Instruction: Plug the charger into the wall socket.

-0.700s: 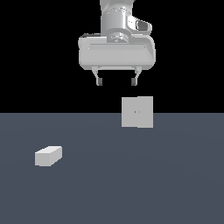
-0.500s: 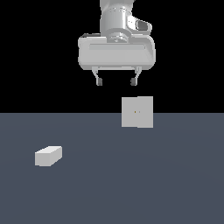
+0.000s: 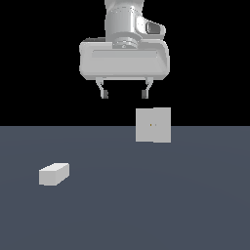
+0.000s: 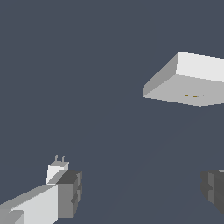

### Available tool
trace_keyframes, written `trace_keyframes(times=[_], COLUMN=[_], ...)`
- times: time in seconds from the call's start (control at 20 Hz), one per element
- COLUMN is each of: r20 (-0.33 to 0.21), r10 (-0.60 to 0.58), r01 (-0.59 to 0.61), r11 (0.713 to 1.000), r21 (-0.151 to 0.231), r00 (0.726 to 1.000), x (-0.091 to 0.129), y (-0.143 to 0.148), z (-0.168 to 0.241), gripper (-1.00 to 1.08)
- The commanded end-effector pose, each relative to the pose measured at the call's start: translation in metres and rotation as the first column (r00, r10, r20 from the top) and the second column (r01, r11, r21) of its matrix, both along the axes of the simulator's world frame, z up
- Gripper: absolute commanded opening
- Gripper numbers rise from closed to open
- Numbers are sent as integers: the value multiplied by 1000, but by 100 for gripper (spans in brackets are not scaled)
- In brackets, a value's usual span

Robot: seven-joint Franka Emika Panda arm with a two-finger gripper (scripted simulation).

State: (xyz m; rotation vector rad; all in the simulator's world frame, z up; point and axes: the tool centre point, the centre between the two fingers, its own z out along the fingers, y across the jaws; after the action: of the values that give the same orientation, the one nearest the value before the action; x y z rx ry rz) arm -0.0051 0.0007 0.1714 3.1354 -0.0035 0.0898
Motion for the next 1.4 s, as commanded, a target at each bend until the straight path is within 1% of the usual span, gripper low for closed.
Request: trace_keyframes(times=[0.0,0.4,0.85,1.35], r20=[15,84,171,243], r10=[-4,-23,-48,-68], r01=[4,23,47,69], r11=[1000,1000,999,998], r21=[0,2,7,6], r00=[1000,996,984,968], x=[-5,-27,-49,-63], y=[7,38,78,111], z=[-5,-30,-64,-94], gripper=[100,100,100,100])
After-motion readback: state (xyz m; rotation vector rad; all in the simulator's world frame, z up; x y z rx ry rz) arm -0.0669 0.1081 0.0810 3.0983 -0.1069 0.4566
